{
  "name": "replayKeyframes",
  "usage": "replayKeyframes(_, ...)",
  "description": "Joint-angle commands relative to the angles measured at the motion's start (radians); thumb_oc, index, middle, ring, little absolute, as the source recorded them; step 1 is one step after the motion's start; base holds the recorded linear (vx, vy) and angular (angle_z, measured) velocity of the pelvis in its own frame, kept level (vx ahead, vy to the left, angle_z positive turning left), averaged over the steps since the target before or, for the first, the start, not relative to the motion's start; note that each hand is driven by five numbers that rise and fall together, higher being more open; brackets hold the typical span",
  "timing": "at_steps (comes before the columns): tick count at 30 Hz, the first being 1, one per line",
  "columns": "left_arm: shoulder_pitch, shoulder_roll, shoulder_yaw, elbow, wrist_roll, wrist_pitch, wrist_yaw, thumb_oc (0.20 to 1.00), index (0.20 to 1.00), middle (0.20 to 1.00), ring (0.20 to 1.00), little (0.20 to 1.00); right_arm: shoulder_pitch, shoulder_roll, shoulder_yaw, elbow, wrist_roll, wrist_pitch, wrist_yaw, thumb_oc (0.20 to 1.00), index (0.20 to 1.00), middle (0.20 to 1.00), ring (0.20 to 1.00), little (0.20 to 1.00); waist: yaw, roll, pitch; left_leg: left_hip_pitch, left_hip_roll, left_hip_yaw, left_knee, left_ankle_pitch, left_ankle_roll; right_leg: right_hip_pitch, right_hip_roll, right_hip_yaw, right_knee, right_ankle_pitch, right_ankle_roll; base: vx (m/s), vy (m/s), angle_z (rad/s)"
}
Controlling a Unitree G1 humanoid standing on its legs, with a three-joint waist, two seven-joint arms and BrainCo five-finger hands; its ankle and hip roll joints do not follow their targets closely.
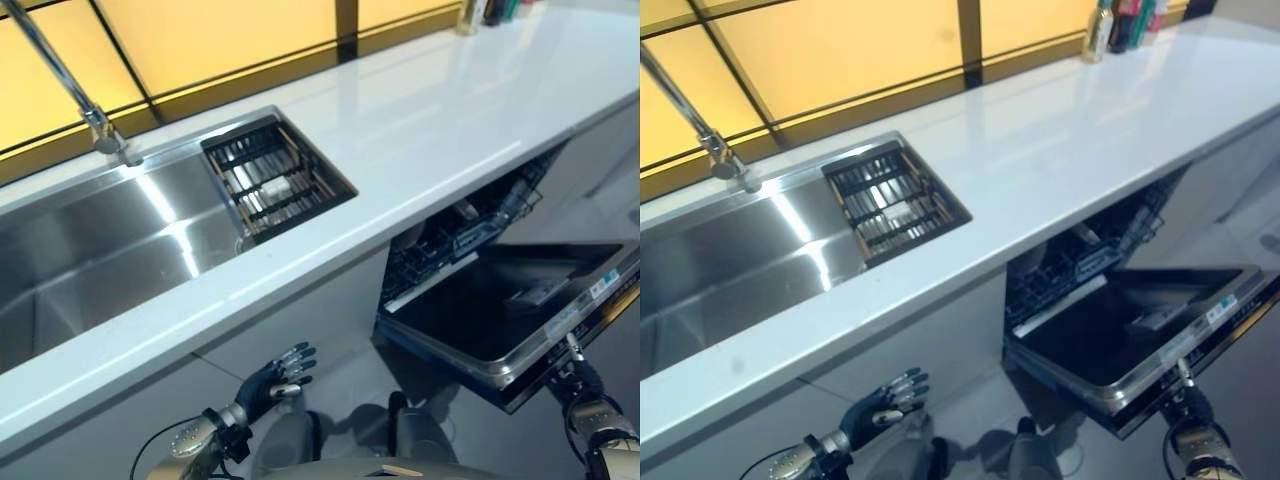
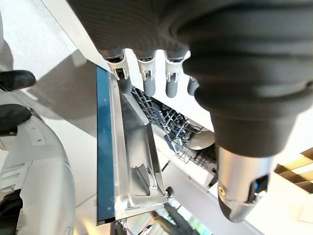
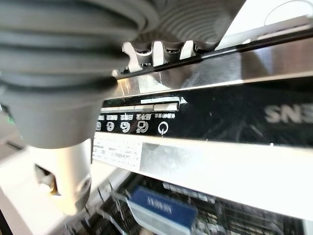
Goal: Pick up plates and place into dishwasher.
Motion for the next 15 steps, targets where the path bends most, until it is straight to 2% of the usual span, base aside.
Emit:
replayKeyframes(1, -0.013, 0.018, 0.017, -0.062, 0.016, -0.009, -0.02, 1.0, 1.0, 1.0, 1.0, 1.0, -0.27, 0.033, 0.058, -0.127, -0.022, 0.016, -0.031, 1.0, 1.0, 1.0, 1.0, 1.0, 0.075, -0.011, -0.018, 0.008, 0.008, 0.003, -0.052, 0.026, -0.008, 0.099, -0.019, 0.026, 0.002, -0.052, 0.028, 0.1, 0.042, 0.15)
replayKeyframes(9, -0.003, 0.001, 0.007, -0.059, 0.018, 0.0, 0.015, 1.0, 1.0, 1.0, 1.0, 1.0, -0.394, 0.04, 0.08, -0.158, 0.015, 0.083, -0.316, 1.0, 1.0, 1.0, 1.0, 1.0, 0.116, -0.029, -0.049, 0.049, 0.012, -0.02, -0.104, 0.044, -0.024, 0.158, -0.016, -0.005, -0.045, -0.059, 0.021, 0.08, 0.055, 0.13)
replayKeyframes(15, 0.002, -0.011, 0.016, -0.063, 0.02, 0.007, 0.024, 1.0, 1.0, 1.0, 1.0, 1.0, -0.484, 0.061, 0.122, -0.264, 0.052, -0.004, -0.412, 1.0, 1.0, 1.0, 1.0, 1.0, 0.144, -0.046, -0.062, 0.05, 0.014, -0.021, -0.116, 0.053, -0.035, 0.177, -0.022, -0.032, -0.07, -0.054, 0.021, 0.03, 0.039, 0.2)
